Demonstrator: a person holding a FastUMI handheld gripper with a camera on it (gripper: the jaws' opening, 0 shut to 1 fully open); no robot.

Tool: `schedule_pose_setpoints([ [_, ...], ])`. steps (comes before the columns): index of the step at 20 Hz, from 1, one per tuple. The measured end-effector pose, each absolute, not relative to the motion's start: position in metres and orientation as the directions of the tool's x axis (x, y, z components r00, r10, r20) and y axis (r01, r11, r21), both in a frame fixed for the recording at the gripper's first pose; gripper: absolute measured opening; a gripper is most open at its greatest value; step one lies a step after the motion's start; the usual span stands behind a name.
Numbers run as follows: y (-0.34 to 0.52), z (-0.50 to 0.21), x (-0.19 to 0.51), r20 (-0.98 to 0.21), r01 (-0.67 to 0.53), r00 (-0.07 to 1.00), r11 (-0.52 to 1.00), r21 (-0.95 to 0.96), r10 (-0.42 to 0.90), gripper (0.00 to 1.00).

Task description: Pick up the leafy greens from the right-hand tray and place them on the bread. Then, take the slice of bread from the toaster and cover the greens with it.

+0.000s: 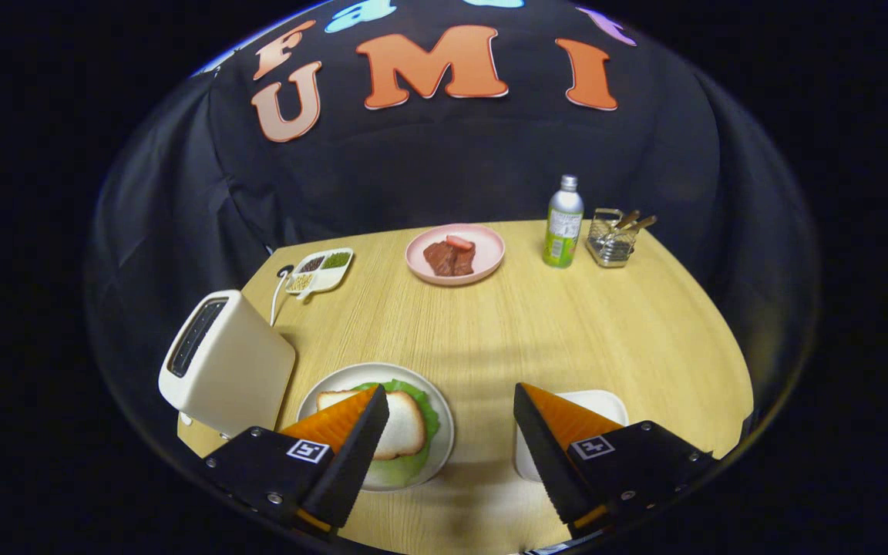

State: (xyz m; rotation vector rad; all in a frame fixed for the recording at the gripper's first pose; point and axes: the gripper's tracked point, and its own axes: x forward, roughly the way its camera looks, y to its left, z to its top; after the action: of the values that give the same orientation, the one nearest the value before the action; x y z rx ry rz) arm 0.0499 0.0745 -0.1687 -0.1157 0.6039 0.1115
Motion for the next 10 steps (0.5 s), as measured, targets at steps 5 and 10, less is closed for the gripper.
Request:
schedule_pose_setpoints([
  [5,0.04,-0.085,0.049,-0.412,-0.075,0.911,0.991,-0.113,0.022,0.98],
  [10,0.012,-0.013,0.037,-0.247,-0.032,0.969,0.99,-0.14,-0.003,0.98],
])
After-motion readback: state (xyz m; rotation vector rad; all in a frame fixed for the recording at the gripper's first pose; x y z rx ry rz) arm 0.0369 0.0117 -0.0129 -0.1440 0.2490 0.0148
